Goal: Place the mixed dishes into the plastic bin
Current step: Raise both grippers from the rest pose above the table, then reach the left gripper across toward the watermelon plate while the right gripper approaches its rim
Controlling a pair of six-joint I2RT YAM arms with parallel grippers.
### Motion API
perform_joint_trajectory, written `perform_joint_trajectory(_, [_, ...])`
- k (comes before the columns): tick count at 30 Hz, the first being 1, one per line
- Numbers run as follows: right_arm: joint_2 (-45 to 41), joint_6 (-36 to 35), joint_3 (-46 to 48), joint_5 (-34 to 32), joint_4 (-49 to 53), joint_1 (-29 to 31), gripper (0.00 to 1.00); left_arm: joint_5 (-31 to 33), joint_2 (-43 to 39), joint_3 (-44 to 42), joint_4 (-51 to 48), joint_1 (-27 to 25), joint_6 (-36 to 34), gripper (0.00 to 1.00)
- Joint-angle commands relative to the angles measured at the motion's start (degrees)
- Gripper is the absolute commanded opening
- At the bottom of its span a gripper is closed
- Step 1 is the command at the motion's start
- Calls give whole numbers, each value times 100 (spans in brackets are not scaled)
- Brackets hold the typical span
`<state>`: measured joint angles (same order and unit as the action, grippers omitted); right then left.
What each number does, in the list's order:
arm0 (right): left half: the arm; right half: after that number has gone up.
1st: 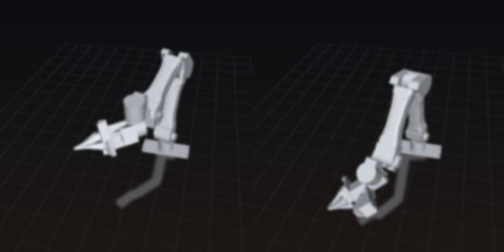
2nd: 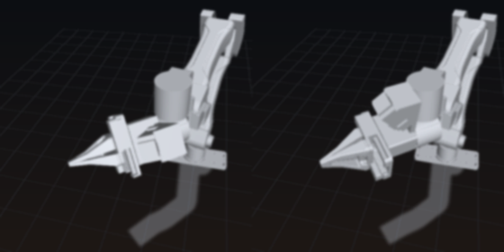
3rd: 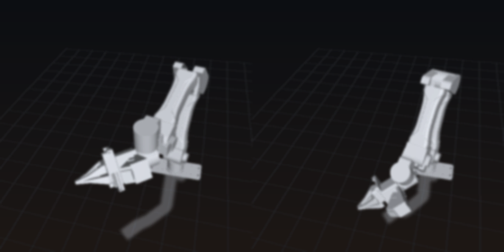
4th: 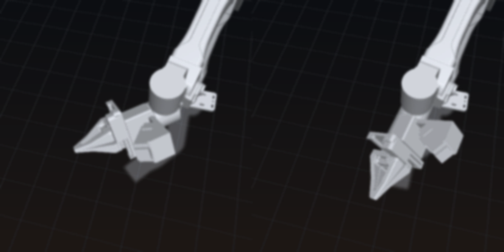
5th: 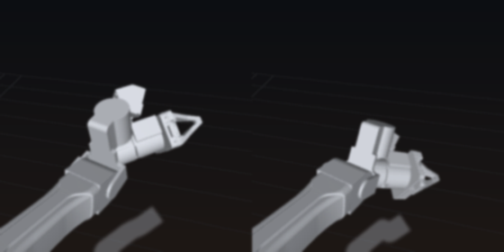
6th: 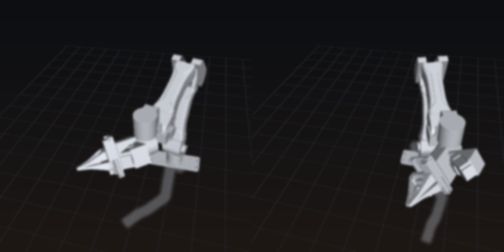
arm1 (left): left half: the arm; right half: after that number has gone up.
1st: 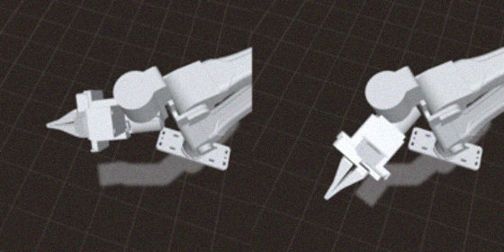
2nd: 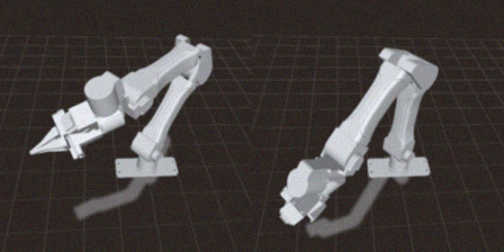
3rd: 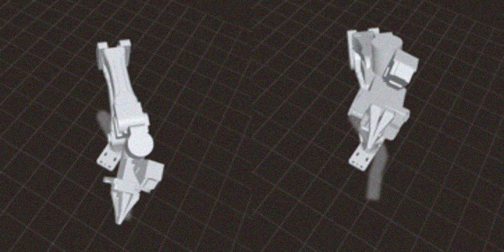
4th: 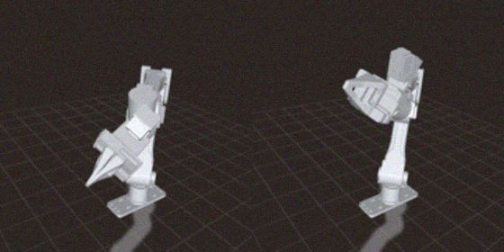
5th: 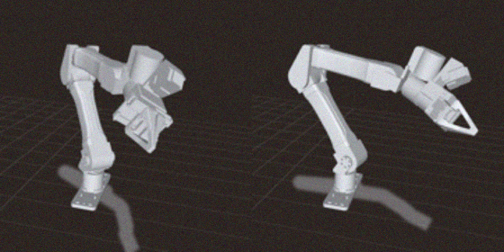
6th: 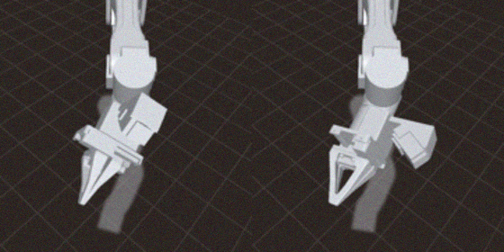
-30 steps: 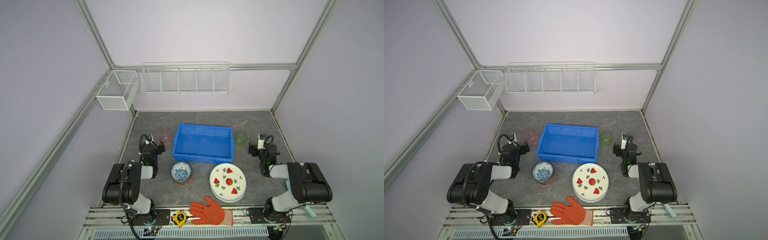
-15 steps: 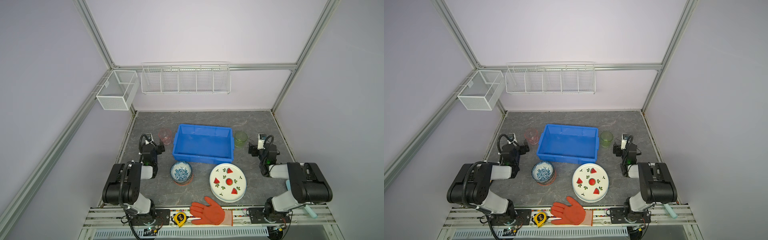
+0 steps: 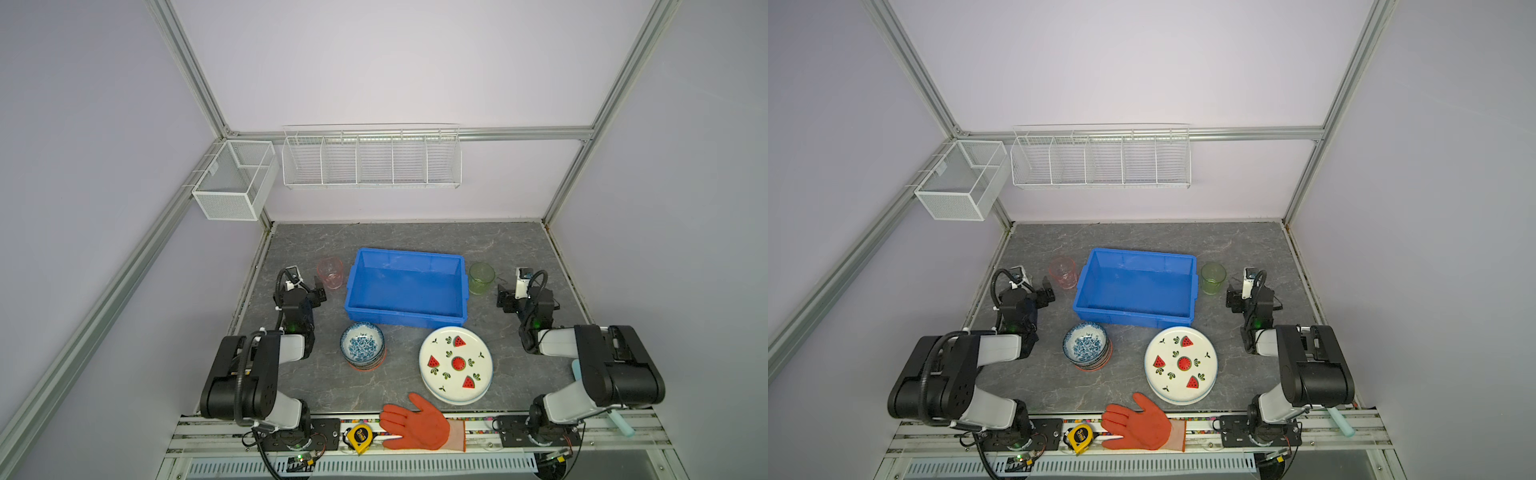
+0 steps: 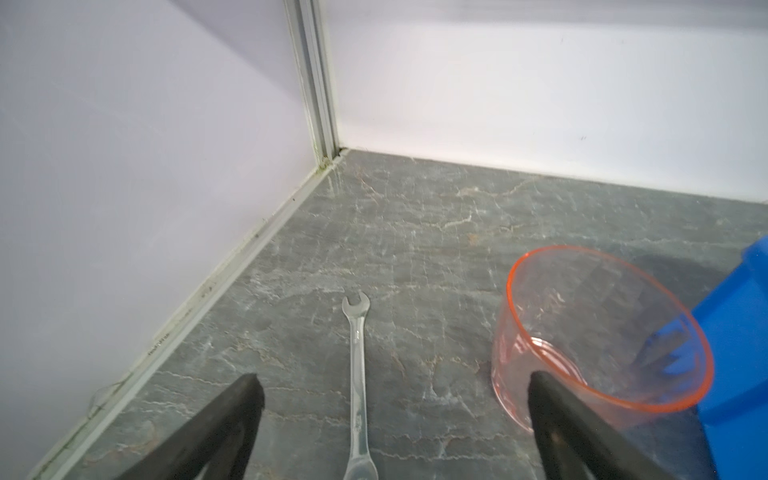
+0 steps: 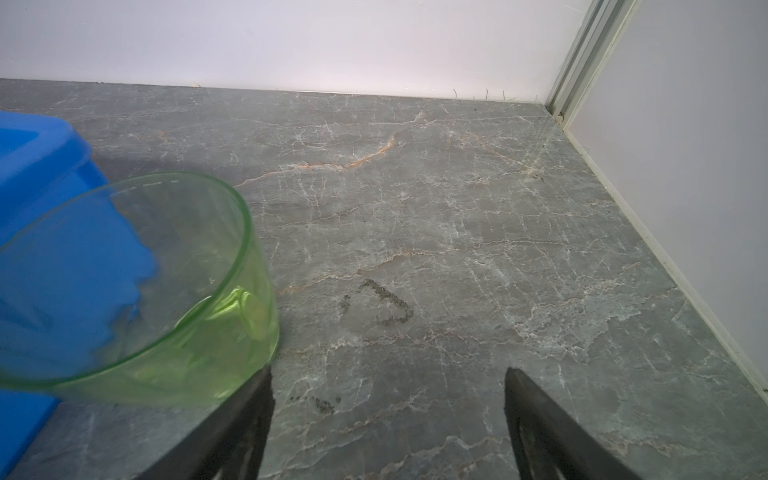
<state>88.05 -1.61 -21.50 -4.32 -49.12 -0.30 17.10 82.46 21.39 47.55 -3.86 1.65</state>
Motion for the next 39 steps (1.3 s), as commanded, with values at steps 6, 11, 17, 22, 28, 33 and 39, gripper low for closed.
perform_joint_trajectory(6, [-1369, 442, -1058, 226, 2944, -89, 88, 84, -2721, 1118, -3340, -36, 427, 99])
perform_joint_trajectory(11, [-2224, 969, -1588, 1030, 4352, -92, 88, -30, -3815, 1553, -4722, -30, 1289, 99])
perform_joint_trajectory(17, [-2917, 1685, -2359, 1800, 6088, -83, 88, -731, -4328, 2474, -6509, -27, 1486, 99])
perform_joint_trajectory(22, [-3209, 2038, -2772, 2002, 7230, -87, 88, -1013, -4799, 2637, -7188, -27, 2284, 99])
perform_joint_trajectory(28, [-3728, 1964, -2492, 2547, 7533, -85, 88, -2140, -4477, 3080, -8076, -27, 2516, 99])
perform_joint_trajectory(33, [-4066, 1750, -2240, 3126, 7692, -84, 88, -3275, -3960, 3444, -8507, -32, 2755, 99])
perform_joint_trajectory(39, [-4142, 1453, -2138, 3413, 8138, -83, 88, -3394, -3978, 3780, -8567, -450, 3534, 99])
